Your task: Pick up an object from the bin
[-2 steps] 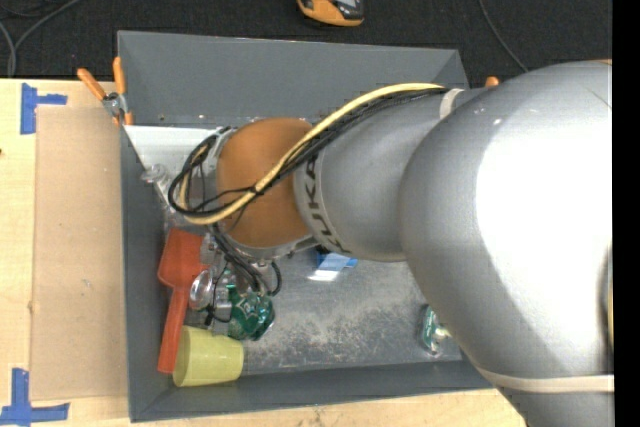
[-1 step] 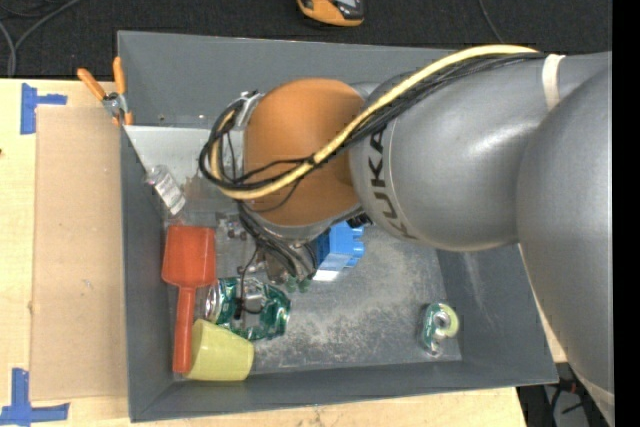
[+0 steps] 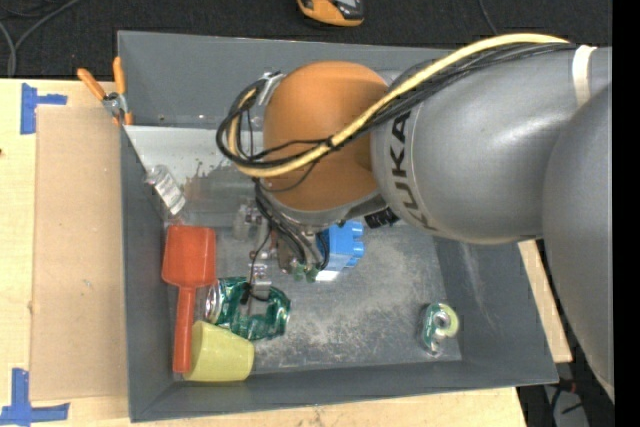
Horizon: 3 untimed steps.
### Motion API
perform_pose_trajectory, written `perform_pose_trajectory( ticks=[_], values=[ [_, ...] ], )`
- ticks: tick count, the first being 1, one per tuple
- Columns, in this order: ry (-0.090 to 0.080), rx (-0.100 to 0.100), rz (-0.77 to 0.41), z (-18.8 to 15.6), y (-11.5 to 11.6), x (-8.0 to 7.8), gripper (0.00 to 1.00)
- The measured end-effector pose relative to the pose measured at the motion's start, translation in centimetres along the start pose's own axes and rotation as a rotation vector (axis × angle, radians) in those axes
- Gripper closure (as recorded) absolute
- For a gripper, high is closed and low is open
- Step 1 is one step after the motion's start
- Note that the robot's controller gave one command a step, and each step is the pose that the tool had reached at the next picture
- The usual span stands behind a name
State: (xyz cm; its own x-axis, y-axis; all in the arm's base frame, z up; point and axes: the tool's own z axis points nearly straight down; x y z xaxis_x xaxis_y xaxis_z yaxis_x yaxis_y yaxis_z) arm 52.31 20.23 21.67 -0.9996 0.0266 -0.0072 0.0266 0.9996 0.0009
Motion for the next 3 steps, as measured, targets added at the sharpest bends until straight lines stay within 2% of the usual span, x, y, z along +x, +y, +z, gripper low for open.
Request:
perform_pose_trajectory(
  ticks=[1, 2, 3],
  values=[
    [-0.008, -0.003, -0.357, 1.4, -5.4, -7.0, 0.0],
    [0.006, -0.003, -0.243, 4.3, -4.6, 1.2, 0.0],
    [-0.008, -0.001, -0.343, 7.5, -3.8, 0.6, 0.0]
  ],
)
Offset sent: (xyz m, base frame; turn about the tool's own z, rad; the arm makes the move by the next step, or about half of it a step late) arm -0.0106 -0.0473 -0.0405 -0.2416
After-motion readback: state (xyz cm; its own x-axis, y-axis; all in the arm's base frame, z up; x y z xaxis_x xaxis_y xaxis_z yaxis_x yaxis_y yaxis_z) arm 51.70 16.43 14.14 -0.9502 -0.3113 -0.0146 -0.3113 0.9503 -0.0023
